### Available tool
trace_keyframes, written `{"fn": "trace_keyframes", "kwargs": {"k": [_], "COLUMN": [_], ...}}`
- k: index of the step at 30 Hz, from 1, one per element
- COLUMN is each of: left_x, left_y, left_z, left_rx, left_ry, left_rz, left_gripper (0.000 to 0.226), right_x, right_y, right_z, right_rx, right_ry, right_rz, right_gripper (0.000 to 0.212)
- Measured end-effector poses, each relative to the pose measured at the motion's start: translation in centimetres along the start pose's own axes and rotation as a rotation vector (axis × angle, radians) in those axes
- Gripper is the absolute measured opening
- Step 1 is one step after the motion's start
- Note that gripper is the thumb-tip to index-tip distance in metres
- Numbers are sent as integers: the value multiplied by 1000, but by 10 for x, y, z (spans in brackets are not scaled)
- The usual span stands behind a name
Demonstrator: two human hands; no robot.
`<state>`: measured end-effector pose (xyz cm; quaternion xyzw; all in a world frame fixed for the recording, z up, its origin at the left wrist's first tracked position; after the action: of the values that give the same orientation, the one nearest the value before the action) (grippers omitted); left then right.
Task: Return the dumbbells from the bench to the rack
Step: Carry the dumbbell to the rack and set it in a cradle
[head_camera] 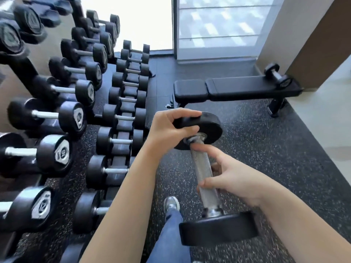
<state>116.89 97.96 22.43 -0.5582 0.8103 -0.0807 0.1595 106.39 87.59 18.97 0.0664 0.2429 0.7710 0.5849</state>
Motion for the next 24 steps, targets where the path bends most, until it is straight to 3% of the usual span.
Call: {"fn": "trace_keyframes", "kwargs": {"k": [14,24], "left_x": [-138,-153], "left_y": [-252,-412], "left_z": [73,127], "left_rx": [16,-23], "left_ry": [-55,-109], "left_rz": [-138,-214], "left_gripper": [40,40], "right_x": [-72,-169], "right_y": [-257,-396], "right_z": [152,205], "right_rx": [-109,-93], "right_ry": [64,30], "right_rz": [61,101], "right_gripper": [73,68]}}
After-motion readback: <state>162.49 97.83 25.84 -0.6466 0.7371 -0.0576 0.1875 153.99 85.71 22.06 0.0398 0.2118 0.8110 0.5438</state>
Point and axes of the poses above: each hand's wrist, its own y-axis away from the middle knuckle, its own x-axis out of the palm, z = x × y, the point moved 7 cm from there along -y, towards the middle knuckle, and after that the axes turned 3 degrees about x, right-handed, at the moved point
